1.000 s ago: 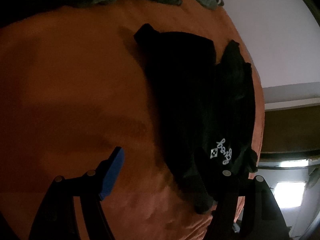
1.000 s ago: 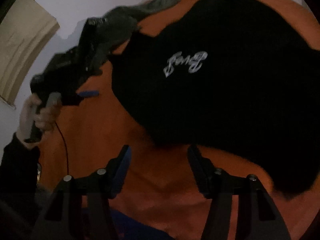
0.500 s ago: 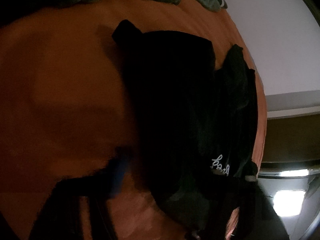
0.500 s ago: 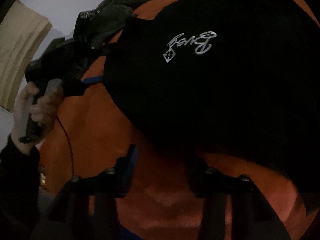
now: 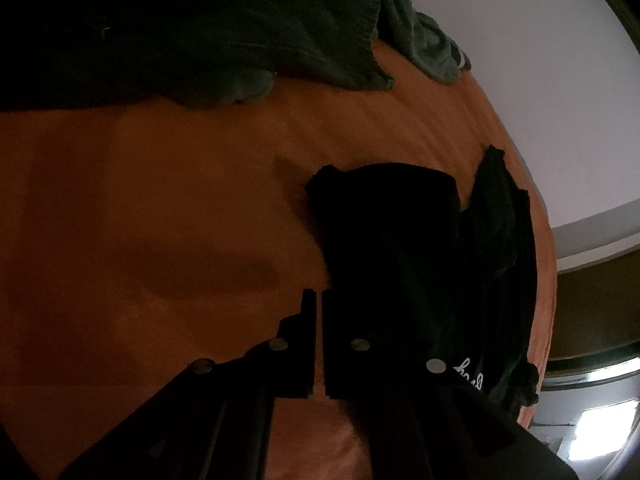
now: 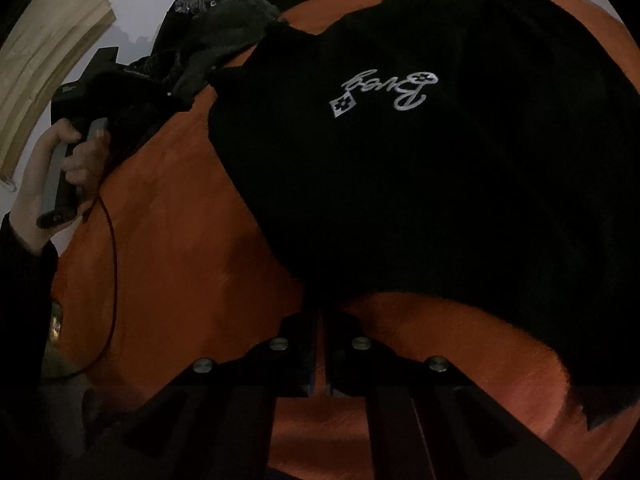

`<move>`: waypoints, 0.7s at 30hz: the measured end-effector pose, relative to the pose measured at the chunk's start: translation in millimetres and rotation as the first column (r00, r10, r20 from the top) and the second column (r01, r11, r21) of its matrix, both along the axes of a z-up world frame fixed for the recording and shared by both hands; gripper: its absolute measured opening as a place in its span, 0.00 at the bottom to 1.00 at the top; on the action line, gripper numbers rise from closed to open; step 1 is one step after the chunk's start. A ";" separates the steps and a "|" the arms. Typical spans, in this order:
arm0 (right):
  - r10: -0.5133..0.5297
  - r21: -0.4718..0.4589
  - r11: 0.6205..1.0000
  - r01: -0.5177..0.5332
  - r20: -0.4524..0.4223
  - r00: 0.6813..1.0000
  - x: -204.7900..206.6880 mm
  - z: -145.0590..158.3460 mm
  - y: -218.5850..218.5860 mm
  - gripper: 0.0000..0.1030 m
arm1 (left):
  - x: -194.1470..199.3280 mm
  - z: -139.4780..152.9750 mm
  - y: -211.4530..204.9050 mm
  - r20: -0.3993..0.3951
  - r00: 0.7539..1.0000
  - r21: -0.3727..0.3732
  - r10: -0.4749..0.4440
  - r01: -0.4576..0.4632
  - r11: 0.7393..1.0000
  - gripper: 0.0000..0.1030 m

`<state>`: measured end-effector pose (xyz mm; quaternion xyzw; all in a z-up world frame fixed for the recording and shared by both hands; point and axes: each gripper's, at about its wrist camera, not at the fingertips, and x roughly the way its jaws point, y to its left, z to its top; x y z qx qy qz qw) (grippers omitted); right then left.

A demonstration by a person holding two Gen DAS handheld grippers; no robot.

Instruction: Fold clothes

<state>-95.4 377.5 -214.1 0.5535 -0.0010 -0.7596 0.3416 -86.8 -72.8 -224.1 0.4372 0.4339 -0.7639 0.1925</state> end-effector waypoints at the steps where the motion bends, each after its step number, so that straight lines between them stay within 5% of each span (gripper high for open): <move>1: 0.004 0.002 1.000 -0.004 0.002 1.000 0.5 -0.2 -1.0 0.02 | -1.5 -1.8 0.3 0.003 1.000 0.017 0.000 0.000 1.000 0.04; 7: 0.007 0.002 1.000 -0.007 0.006 1.000 -2.6 -3.4 -14.5 0.02 | -6.2 -13.7 4.5 0.023 0.999 0.098 0.049 -0.051 0.994 0.38; 21: 0.003 0.000 1.000 -0.003 0.019 1.000 -8.5 -9.1 -24.9 0.02 | 6.4 -12.8 11.1 0.034 0.999 0.067 -0.012 0.010 0.998 0.43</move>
